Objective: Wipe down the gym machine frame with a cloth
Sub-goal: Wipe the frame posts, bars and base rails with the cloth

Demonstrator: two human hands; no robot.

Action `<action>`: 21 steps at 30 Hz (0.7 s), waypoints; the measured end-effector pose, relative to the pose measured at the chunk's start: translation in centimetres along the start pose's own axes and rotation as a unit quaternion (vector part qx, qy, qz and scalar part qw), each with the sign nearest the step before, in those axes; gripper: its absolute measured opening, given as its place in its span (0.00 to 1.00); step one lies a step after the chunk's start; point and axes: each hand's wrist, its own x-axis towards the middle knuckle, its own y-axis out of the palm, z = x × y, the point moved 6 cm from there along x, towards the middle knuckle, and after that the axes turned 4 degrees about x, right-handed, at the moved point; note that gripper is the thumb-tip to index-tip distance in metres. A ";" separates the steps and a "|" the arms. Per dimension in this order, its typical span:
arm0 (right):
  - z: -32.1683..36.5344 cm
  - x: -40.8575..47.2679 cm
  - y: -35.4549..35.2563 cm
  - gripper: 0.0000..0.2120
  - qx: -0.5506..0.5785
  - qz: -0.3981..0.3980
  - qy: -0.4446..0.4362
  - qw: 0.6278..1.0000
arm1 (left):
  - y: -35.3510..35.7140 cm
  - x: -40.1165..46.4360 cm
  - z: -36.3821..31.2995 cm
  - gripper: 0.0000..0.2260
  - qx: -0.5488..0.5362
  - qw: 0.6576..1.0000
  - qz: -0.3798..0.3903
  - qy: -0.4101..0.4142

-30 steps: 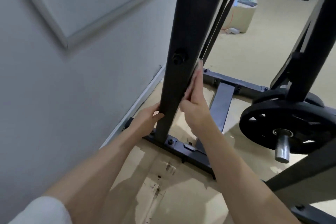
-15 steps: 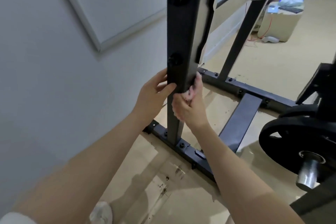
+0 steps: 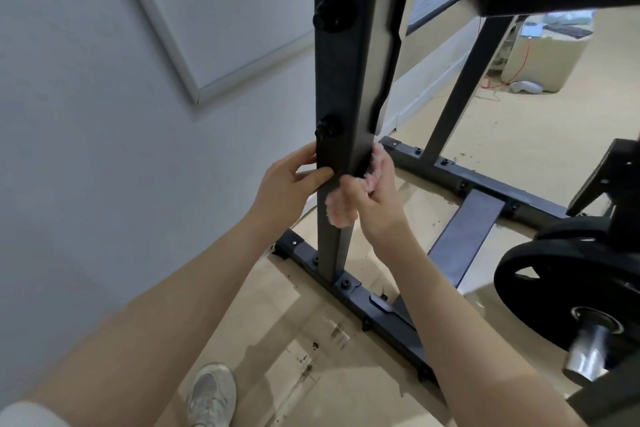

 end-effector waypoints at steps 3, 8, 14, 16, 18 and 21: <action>1.6 0.4 0.0 0.27 0.031 -0.023 -0.067 0.997 | 0.2 -0.2 0.2 0.15 -0.018 1.000 0.000 -0.006; -5.8 -0.9 1.0 0.19 -0.092 0.025 0.008 0.995 | 0.4 -0.4 -0.1 0.16 -0.025 1.000 -0.001 -0.004; -6.1 -2.2 -0.1 0.36 -0.268 -0.002 -0.073 0.961 | 0.3 -0.2 0.4 0.16 -0.035 0.999 -0.009 0.011; -6.0 -1.8 -0.3 0.29 -0.228 -0.053 -0.037 0.972 | 0.5 -0.3 0.4 0.17 -0.050 0.999 -0.014 0.015; -6.5 -2.6 0.2 0.16 -0.220 -0.078 -0.024 0.972 | 0.6 -0.5 0.6 0.17 -0.056 0.998 -0.013 0.016; -8.8 -3.9 -0.1 0.19 -0.096 -0.111 -0.033 0.989 | 0.9 -1.0 2.0 0.21 -0.072 0.997 0.015 0.031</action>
